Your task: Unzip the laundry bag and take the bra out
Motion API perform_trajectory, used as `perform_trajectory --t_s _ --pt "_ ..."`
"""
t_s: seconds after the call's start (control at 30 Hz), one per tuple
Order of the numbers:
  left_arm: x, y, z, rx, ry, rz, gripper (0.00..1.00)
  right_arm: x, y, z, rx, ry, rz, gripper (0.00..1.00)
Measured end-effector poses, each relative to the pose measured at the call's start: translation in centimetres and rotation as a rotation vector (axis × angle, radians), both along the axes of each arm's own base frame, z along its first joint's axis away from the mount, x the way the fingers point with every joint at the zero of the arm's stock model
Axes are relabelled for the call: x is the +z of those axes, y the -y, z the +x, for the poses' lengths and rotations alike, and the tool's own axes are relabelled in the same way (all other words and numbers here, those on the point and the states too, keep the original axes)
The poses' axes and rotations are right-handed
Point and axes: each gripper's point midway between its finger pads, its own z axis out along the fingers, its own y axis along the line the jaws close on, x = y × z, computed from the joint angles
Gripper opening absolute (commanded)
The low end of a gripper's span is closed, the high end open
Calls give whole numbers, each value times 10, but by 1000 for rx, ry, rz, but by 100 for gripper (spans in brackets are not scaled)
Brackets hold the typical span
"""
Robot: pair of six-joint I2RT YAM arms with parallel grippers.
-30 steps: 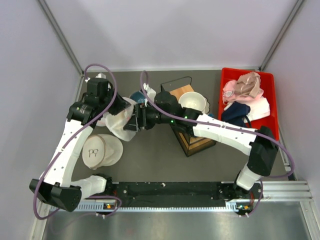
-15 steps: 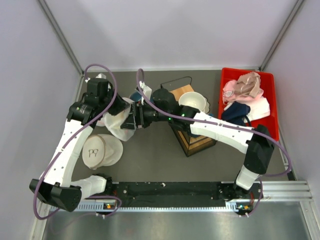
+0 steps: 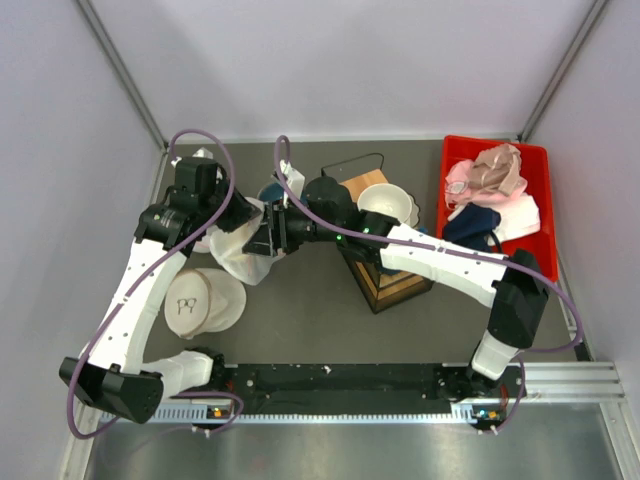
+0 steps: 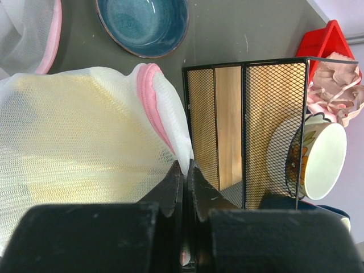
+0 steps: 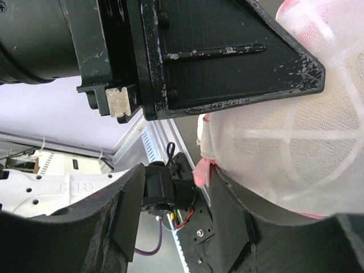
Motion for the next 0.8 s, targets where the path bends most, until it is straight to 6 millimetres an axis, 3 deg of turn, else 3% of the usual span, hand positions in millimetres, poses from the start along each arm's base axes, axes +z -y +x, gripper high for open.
perform_trajectory --t_s 0.33,0.8 --pt "0 0 0 0 1 1 0 -11 1 6 -40 -13 -11 41" --pt "0 -2 1 10 3 8 0 -16 7 11 -84 -13 -15 39"
